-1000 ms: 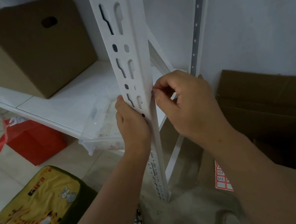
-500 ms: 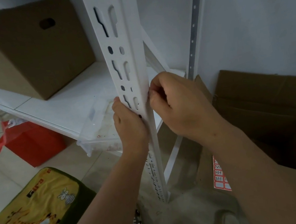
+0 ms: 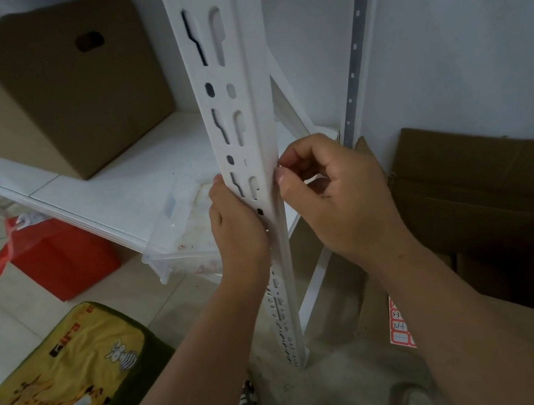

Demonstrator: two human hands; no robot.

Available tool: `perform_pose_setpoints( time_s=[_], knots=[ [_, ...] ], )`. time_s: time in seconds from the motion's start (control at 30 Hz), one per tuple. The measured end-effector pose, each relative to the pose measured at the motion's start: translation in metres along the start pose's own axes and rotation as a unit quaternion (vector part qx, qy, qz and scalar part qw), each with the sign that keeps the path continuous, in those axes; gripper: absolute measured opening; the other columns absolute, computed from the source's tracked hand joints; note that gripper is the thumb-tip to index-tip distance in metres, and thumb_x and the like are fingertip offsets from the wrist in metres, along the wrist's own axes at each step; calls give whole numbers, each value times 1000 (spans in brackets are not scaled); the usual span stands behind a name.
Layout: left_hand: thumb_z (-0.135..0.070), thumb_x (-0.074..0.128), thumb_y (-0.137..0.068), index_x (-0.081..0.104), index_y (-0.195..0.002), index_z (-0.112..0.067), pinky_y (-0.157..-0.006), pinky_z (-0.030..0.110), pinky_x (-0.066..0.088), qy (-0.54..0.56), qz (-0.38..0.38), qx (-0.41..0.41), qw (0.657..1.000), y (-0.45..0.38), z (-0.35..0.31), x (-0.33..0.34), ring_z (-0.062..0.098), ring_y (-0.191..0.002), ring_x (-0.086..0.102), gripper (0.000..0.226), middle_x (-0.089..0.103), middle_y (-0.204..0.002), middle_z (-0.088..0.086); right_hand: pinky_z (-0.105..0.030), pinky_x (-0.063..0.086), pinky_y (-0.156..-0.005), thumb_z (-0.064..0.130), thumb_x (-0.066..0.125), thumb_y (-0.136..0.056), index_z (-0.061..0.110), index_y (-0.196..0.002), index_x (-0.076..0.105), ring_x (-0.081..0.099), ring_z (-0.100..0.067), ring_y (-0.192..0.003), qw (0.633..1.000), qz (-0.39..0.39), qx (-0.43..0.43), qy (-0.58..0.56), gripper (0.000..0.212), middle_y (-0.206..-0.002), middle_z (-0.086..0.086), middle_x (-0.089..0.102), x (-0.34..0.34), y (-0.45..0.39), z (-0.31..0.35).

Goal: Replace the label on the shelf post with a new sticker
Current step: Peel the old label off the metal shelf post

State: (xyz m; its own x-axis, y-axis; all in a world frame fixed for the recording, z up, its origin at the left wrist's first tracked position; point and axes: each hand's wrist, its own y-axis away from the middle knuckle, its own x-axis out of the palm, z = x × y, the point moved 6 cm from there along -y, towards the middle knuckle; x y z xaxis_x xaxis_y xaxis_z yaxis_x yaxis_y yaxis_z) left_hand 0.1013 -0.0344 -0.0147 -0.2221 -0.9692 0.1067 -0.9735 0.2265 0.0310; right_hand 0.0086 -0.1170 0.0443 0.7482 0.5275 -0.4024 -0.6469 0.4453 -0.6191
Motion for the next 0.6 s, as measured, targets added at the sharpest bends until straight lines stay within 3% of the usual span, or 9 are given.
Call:
perform_pose_setpoints(
  time_s=[0.17,0.33,0.6],
  knots=[
    [-34,23,-103,52,-75,-23,-65,23,41,3,-10,1,1000,1,-2,0,7,-66,52,42,53,-69,-5,-28,53,-63,23,56,-92,14,-93,66,60,-9,-76,995,-5,-45,87,14,-81,7,67,-2,-2,2],
    [-33,22,-103,51,-72,-23,-62,20,41,2,-10,7,1000,0,1,0,2,-59,53,44,53,-64,-7,-37,55,-61,21,57,-93,11,-92,66,63,-15,-70,986,3,-100,130,14,-82,1,68,-1,-1,5],
    [-33,22,-103,53,-72,-24,-63,19,43,7,-9,9,1000,0,1,0,-3,-55,54,44,55,-66,-7,-32,56,-65,11,62,-91,2,-94,70,65,-17,-76,974,-73,-169,129,12,-87,-8,71,-2,11,6]
  ],
)
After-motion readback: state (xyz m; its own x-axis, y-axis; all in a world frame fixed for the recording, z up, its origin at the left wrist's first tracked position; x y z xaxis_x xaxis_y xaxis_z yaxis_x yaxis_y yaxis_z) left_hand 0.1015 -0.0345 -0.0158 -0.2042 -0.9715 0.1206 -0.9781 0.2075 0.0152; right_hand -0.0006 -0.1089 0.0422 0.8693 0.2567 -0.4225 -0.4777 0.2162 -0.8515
